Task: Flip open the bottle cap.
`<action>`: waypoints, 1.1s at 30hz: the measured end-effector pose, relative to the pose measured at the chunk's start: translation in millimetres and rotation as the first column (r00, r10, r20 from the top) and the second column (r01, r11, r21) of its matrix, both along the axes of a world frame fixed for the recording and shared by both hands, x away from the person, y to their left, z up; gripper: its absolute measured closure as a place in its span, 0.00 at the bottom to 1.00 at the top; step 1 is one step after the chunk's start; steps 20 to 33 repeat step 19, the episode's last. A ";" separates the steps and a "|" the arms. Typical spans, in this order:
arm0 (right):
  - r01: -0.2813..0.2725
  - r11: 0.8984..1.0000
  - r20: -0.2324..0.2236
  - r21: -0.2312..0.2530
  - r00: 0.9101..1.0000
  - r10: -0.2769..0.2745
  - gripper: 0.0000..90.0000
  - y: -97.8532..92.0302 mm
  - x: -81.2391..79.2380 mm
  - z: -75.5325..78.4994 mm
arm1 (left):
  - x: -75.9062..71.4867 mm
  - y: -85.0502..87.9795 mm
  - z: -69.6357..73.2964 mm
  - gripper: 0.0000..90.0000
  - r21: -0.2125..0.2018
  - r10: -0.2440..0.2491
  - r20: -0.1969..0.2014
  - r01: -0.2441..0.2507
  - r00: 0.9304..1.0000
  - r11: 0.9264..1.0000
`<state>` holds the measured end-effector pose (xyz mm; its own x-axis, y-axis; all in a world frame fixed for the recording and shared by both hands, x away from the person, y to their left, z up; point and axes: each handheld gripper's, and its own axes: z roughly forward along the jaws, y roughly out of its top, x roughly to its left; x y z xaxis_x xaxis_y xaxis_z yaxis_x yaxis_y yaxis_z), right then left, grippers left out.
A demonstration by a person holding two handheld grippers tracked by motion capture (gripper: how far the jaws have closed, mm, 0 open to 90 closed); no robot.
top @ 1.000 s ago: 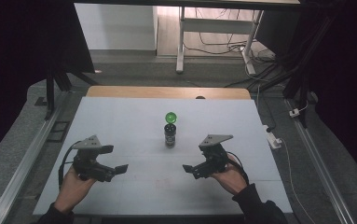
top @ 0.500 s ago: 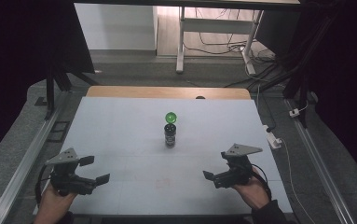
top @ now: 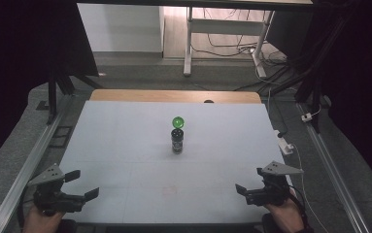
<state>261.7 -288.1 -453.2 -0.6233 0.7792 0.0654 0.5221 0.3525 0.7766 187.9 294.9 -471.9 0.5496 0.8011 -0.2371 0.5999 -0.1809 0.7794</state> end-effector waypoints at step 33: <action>0.069 0.998 -0.060 0.009 0.996 -0.069 0.00 -24.1 -12.0 -2.0 | -6.7 4.2 -8.2 0.00 0.101 0.058 -0.067 -0.051 0.996 0.994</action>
